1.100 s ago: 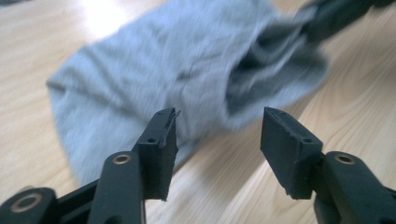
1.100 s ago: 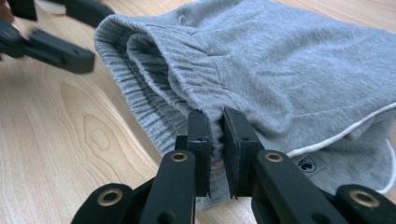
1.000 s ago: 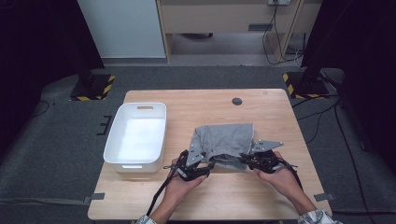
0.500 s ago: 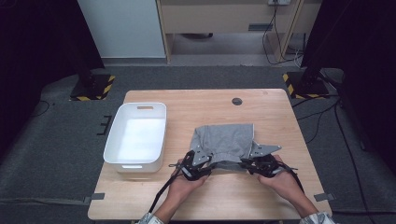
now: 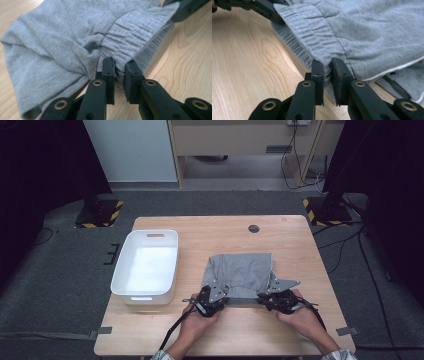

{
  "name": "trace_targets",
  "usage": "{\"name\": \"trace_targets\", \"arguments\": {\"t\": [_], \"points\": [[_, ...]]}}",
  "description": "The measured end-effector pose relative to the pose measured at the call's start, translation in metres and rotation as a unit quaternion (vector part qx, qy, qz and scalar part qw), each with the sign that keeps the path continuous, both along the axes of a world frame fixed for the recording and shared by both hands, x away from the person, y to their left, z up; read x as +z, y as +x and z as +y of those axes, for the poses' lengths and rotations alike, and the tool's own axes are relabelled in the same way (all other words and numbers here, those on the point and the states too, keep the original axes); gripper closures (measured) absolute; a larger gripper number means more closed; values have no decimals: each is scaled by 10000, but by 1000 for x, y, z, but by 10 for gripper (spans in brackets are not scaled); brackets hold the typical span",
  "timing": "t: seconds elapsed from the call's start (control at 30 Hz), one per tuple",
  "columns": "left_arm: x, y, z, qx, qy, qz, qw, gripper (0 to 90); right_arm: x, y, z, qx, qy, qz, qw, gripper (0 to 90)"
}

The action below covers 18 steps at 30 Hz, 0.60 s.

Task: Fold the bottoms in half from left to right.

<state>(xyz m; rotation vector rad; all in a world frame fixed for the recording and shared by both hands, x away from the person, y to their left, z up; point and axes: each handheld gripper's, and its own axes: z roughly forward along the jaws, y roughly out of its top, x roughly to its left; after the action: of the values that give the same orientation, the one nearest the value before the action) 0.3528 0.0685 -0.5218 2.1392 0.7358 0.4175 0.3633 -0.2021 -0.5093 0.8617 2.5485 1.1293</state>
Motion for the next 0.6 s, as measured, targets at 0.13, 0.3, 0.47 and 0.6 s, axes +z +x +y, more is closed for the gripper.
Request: {"name": "trace_targets", "arguments": {"t": [0.13,0.3,0.47,0.6], "points": [[3,-2,5,52,-139,83,9999,566,-2,0,1,-39,-11,55,10000,581],[11,-5,14,49,-486,74,9988,407,3,-1,-6,-171,164,-7,9997,450],[18,-8,20,47,-581,30,9983,363,15,-5,-12,-191,351,-188,9990,366],[23,-6,23,70,-650,50,9978,334,24,-5,-17,-239,440,-288,9983,303]]}}
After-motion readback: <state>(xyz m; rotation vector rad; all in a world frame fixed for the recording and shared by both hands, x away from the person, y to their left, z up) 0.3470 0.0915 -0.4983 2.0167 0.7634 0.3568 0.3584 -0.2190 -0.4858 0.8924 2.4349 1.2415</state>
